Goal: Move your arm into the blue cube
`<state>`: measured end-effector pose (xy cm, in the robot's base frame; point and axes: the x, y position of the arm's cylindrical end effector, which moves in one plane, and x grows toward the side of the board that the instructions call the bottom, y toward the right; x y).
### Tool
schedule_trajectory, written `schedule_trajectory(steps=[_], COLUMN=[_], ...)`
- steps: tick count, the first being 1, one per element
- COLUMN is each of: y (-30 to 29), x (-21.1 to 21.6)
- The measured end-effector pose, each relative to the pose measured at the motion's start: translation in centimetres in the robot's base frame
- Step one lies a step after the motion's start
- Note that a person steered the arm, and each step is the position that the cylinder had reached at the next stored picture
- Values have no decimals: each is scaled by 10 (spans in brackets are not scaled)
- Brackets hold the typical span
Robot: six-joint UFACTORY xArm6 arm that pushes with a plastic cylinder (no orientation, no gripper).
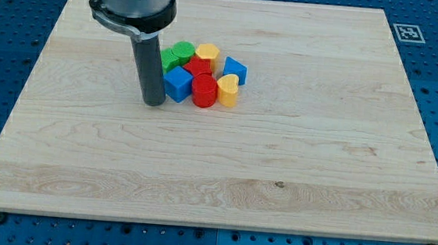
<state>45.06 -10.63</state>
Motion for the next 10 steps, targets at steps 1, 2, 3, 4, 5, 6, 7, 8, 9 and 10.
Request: schedule_trajectory(steps=[1,2,3,4,5,6,7,8,9,10], y=[-21,-27,-27,-27,-36,-23,-19,-2,11,25], x=[0,-1,-5,-18,-31,-34,-33,-31,-31,-31])
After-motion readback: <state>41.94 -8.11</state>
